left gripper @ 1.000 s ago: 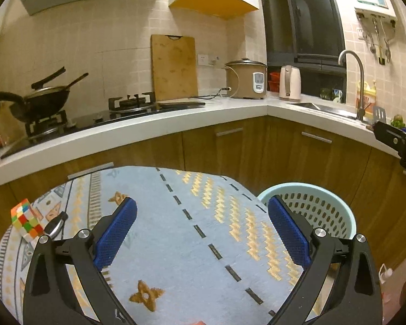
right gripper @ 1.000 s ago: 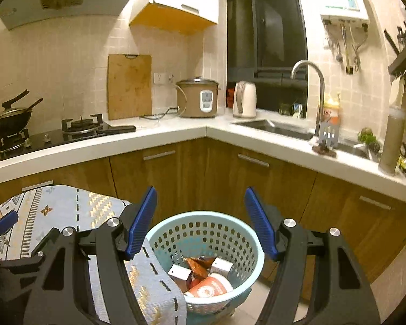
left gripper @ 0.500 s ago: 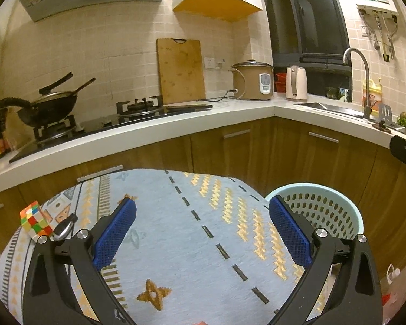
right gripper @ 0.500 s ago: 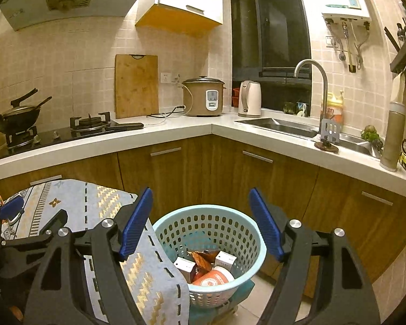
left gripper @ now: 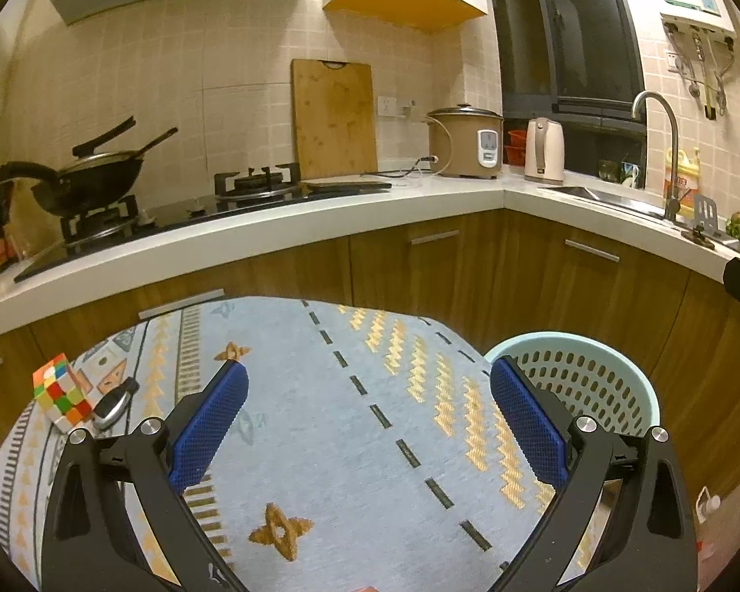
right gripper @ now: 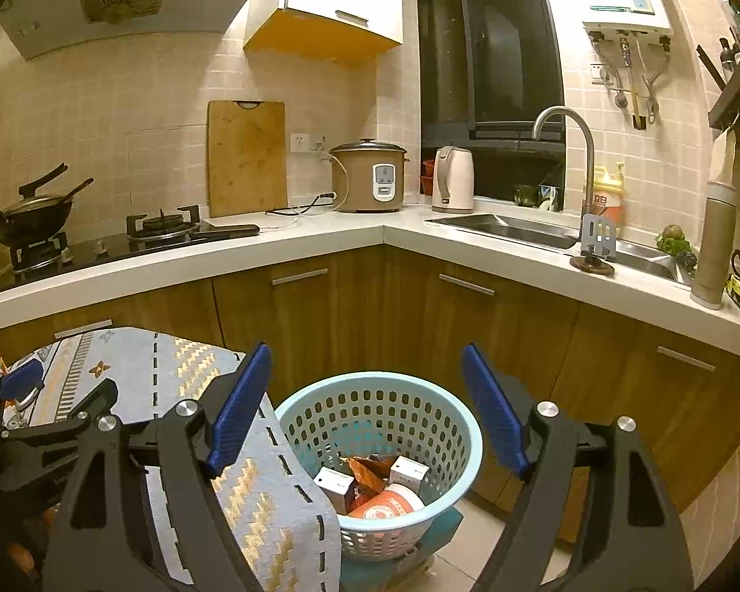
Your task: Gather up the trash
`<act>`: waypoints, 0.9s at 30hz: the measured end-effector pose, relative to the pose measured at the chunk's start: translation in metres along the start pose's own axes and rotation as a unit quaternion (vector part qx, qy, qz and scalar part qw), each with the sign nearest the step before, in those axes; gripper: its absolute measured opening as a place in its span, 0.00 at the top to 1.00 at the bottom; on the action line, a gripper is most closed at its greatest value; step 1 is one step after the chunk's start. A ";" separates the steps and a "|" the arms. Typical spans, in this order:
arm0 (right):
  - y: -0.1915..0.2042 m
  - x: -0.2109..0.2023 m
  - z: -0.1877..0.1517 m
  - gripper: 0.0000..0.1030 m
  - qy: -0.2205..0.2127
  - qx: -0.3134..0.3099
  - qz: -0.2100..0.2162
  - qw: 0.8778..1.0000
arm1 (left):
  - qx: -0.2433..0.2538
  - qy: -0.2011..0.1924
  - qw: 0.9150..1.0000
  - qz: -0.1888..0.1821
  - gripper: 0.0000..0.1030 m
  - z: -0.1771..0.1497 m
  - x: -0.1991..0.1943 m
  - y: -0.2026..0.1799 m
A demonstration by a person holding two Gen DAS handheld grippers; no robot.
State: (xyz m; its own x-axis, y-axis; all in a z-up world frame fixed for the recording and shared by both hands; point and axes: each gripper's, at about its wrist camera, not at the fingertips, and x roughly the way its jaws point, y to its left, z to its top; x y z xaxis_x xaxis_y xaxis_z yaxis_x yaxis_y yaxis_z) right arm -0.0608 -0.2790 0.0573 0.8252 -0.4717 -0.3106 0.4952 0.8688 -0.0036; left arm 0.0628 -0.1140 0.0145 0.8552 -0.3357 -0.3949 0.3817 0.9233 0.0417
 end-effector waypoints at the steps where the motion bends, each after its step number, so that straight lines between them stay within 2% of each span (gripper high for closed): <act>1: 0.001 0.000 0.000 0.27 0.000 -0.001 0.001 1.000 | 0.001 0.000 1.000 0.001 0.07 0.000 0.000 0.000; 27: -0.004 0.001 0.001 0.24 0.006 0.006 0.003 1.000 | 0.003 0.001 1.000 0.005 0.07 0.000 -0.002 -0.001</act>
State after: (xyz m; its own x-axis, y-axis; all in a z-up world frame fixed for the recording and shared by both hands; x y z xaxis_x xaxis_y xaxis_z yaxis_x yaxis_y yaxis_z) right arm -0.0613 -0.2828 0.0578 0.8249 -0.4643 -0.3225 0.4937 0.8696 0.0105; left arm 0.0608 -0.1146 0.0151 0.8588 -0.3258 -0.3953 0.3750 0.9256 0.0519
